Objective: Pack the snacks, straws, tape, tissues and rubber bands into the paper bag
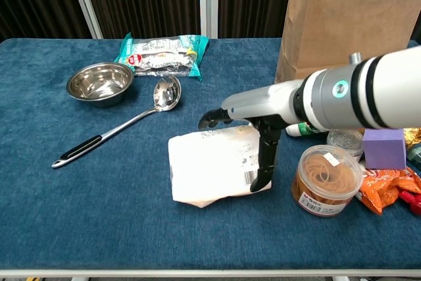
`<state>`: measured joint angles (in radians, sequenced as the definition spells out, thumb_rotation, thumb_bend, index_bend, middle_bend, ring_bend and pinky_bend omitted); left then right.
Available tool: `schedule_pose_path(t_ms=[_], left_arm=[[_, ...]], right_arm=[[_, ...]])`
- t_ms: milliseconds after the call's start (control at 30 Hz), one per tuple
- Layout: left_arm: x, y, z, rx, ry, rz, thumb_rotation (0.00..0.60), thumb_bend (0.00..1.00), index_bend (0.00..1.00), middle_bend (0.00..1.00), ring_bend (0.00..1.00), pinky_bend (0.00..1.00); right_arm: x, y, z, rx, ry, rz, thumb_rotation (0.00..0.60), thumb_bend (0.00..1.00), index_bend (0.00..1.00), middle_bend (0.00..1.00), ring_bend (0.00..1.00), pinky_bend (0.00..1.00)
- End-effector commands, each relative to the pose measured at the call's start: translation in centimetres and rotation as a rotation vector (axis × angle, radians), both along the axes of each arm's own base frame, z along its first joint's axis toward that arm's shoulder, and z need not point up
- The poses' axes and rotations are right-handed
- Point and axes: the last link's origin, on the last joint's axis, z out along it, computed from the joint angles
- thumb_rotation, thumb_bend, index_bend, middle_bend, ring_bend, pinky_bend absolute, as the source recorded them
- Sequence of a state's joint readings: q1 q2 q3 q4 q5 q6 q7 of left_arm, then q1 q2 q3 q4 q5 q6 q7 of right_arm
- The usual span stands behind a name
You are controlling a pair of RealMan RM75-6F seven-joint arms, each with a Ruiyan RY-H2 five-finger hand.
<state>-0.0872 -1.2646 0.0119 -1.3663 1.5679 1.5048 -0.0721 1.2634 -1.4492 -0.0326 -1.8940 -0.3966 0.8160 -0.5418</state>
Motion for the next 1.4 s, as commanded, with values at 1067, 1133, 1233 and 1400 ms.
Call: schedule_pose_path(t_ms=[1067,1133,1233,1400], left_arm=[[-0.5,0.0,0.0,-0.003,0.002,0.011,0.6,0.16,0.07,0.05,0.0,0.12],[-0.5,0.0,0.0,-0.003,0.001,0.011,0.6,0.16,0.07,0.05,0.0,0.12],[-0.4,0.0,0.1,-0.002,-0.001,0.011,0.6,0.16,0.07,0.05,0.0,0.12],[-0.3,0.2,0.2,0.005,-0.002,0.005,0.6,0.16,0.07,0.05,0.0,0.12]], right_arm=[[-2.4,0.1,-1.1,-0.26,-0.003,0.016,0.6,0.24,0.75,0.63,0.56,0.67],[-2.4,0.0,-1.1,-0.266,-0.008,0.017,0.6,0.27,0.77,0.65,0.58,0.69],[-2.3,-0.4,-1.0,-0.278,-0.02,0.02,0.6,0.31,0.8,0.66,0.59,0.7],[-1.1,-2.0,0.1,-0.328,-0.08,0.029,0.6,0.32,0.81,0.67,0.6,0.71]])
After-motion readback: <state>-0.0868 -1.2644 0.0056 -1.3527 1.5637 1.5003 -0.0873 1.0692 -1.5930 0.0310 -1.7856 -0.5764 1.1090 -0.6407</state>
